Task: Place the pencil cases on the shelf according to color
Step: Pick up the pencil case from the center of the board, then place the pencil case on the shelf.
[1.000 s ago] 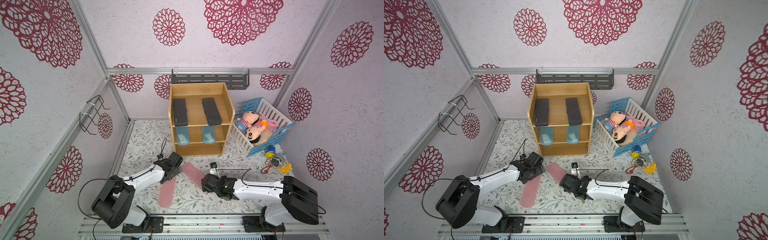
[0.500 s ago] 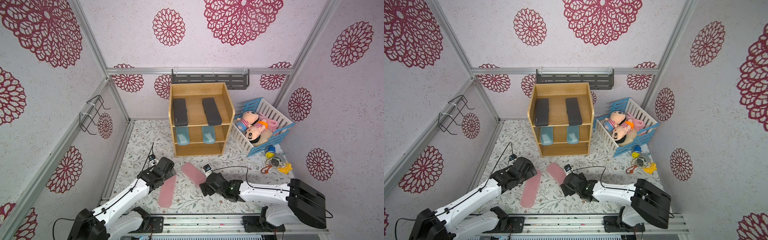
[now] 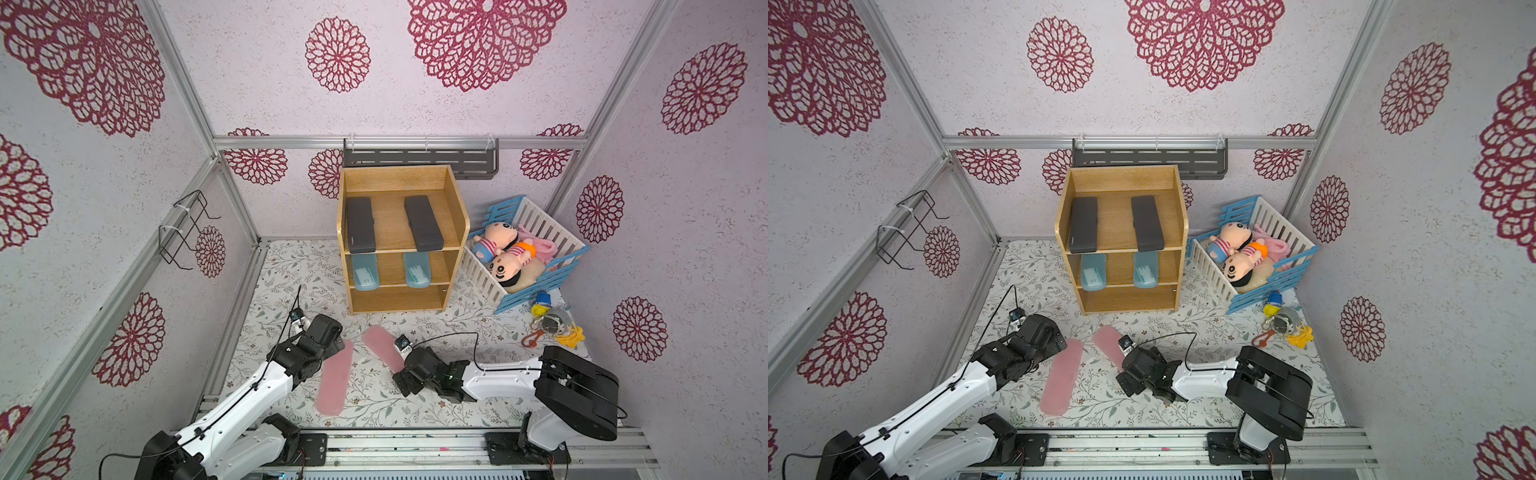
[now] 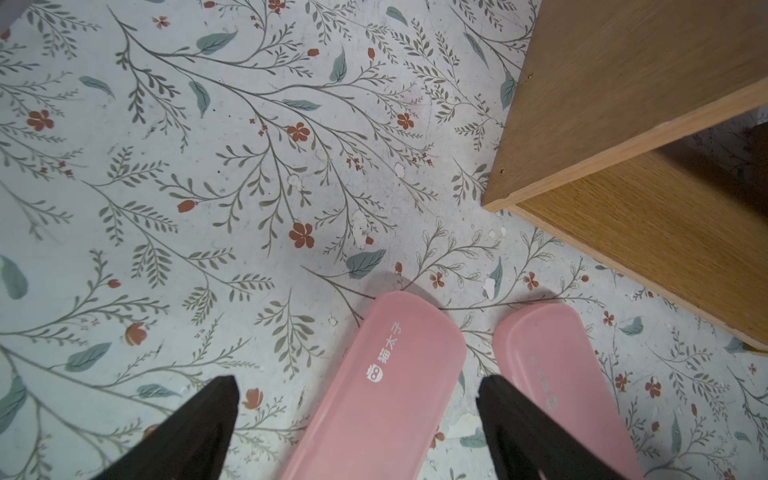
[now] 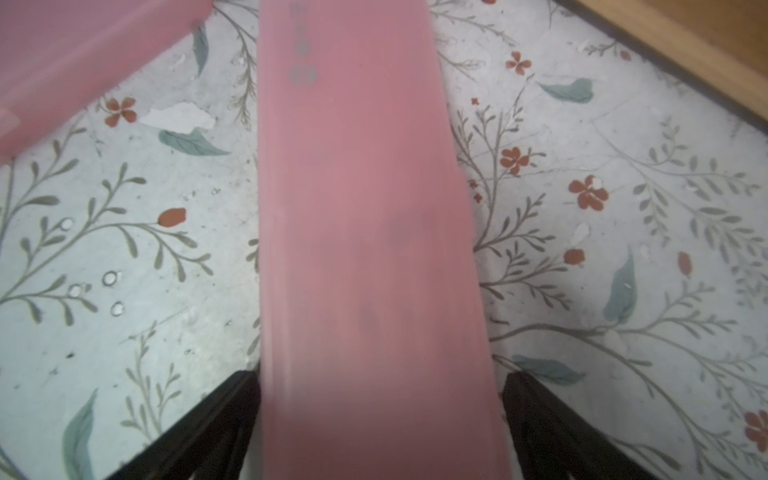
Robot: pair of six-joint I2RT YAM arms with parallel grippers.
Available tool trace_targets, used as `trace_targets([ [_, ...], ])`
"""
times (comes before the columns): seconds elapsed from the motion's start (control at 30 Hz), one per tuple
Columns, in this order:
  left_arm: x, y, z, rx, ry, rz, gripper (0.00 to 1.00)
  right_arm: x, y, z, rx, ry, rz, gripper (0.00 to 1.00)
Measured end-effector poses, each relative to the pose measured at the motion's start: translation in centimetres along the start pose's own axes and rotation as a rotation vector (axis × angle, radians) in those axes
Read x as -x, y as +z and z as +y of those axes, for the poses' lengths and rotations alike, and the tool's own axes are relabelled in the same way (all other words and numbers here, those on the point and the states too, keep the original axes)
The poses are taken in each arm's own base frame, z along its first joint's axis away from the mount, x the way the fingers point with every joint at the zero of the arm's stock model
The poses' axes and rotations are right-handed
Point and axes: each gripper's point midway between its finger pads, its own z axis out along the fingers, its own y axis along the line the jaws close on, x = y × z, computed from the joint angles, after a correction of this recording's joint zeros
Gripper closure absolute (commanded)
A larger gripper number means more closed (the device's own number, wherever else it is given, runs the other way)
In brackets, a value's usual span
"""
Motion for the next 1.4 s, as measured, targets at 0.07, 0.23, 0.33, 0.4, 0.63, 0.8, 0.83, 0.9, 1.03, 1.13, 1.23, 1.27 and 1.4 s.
trace_targets([
  [0.07,0.1,-0.1,0.0,-0.003,-0.004,-0.004,0.03,0.0,0.1,0.0,0.006,0.012,-0.015,0.03],
  [0.23,0.3,-0.2,0.2,0.004,-0.007,-0.012,0.03,-0.2,0.0,0.1,0.015,0.038,-0.035,0.21],
  [0.33,0.5,-0.3,0.5,0.01,-0.01,-0.021,0.03,-0.8,-0.7,-0.1,0.004,0.046,-0.038,0.34],
  [0.4,0.7,-0.5,0.6,0.009,-0.016,-0.03,0.03,-1.3,-1.4,-0.6,-0.011,0.051,-0.041,0.36],
  [0.63,1.5,-0.9,1.0,0.01,-0.038,-0.058,0.03,0.6,-5.3,-2.3,-0.07,0.121,-0.16,0.35],
  [0.8,1.9,-0.8,1.1,0.012,-0.052,-0.07,0.03,2.4,-6.5,-4.3,-0.102,0.21,-0.219,0.35],
  [0.83,2.0,-0.7,1.0,0.009,-0.057,-0.074,0.03,2.5,-6.2,-5.1,-0.119,0.229,-0.214,0.35],
  [0.9,2.2,-0.6,1.0,0.005,-0.069,-0.081,0.03,2.8,-5.3,-6.6,-0.158,0.26,-0.192,0.35],
  [1.03,2.5,-0.1,1.2,0.005,-0.091,-0.085,0.03,3.4,-2.4,-9.1,-0.234,0.308,-0.137,0.35],
  [1.13,2.4,0.3,1.2,0.007,-0.091,-0.071,0.03,3.5,-0.2,-10.4,-0.268,0.335,-0.097,0.31],
  [1.23,2.2,0.4,1.2,0.008,-0.086,-0.063,0.03,3.7,1.3,-11.2,-0.293,0.363,-0.073,0.15],
  [1.27,2.2,0.4,1.2,0.008,-0.087,-0.062,0.03,4.0,1.7,-11.4,-0.298,0.375,-0.074,0.09],
  [1.4,2.2,0.4,1.2,0.006,-0.09,-0.061,0.03,5.3,1.9,-11.4,-0.292,0.413,-0.099,0.01],
])
